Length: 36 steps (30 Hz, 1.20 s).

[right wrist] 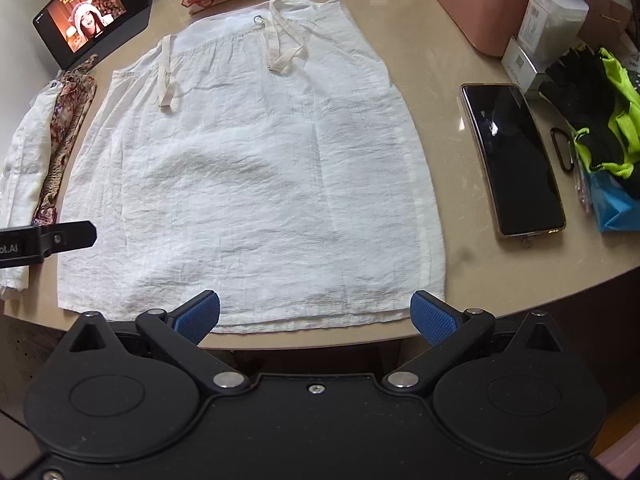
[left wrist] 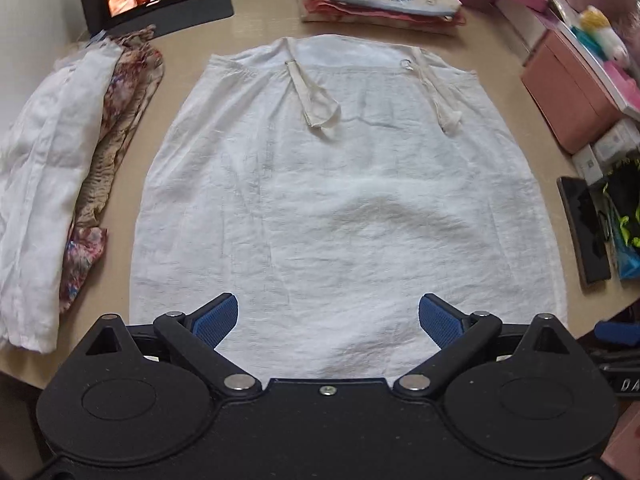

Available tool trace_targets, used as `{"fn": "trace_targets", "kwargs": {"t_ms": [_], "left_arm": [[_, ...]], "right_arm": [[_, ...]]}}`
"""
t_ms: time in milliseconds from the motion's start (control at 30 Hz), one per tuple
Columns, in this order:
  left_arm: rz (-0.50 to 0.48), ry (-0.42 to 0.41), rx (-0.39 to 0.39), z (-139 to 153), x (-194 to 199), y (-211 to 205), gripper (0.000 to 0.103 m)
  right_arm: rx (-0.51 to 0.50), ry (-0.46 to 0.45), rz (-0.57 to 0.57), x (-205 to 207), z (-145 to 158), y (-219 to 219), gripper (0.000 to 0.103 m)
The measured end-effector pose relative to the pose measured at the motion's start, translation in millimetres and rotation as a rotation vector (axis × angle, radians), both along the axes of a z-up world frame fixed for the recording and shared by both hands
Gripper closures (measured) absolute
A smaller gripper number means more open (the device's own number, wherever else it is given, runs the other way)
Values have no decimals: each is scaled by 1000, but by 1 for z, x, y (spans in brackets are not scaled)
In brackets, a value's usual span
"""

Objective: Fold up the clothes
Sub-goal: 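Grasp the dress side edge at the hem with the right gripper while the left grasps it near the strap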

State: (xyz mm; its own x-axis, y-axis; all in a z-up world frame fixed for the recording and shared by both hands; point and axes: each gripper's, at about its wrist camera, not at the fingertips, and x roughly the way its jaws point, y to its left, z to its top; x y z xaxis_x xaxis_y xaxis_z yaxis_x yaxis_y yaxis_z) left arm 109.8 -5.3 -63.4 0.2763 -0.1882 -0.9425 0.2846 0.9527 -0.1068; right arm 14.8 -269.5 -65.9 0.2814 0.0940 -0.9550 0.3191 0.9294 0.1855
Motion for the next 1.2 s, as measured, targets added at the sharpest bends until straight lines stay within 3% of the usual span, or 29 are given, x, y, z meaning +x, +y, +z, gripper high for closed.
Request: {"fn": "trace_targets", "kwargs": {"t_ms": [200,267,433,500,567,633,733,933,1000,1133,1200], "left_arm": [[-54,-85,-78,27,40,-37,5],[-112,-100,-79,34,58,-64,6],[-233,-106,-32,38,80,-131,6],[-269,-99,-18,36,84,-154,6],[-304,-93,-4,34,88,-178,6],[-322,-71,15,29,92,-198,6],[-319,-13,49,15,101,-225,6],[-298,90,103,-20,128,-280,6],[-291,124,121,-32,137,-298,6],[-325,115,198,-50,150,-331,7],[-369,101,286,-62,151,-347,11]], "right_arm": [[-9,-19,-132,-10,-17,-39,2],[2,-34,-161,-12,-27,-56,14],[46,-17,-186,-13,-56,-82,26],[54,-9,-207,-14,-65,-87,37],[51,-11,-236,-17,-72,-89,59],[48,-21,-240,-18,-73,-87,74],[130,-28,-290,-21,-79,-92,100],[206,-110,-297,-22,-67,-98,101],[224,-158,-257,-20,-55,-95,101],[240,-273,-130,-17,-28,-87,101],[257,-328,-55,-17,-18,-80,101]]}}
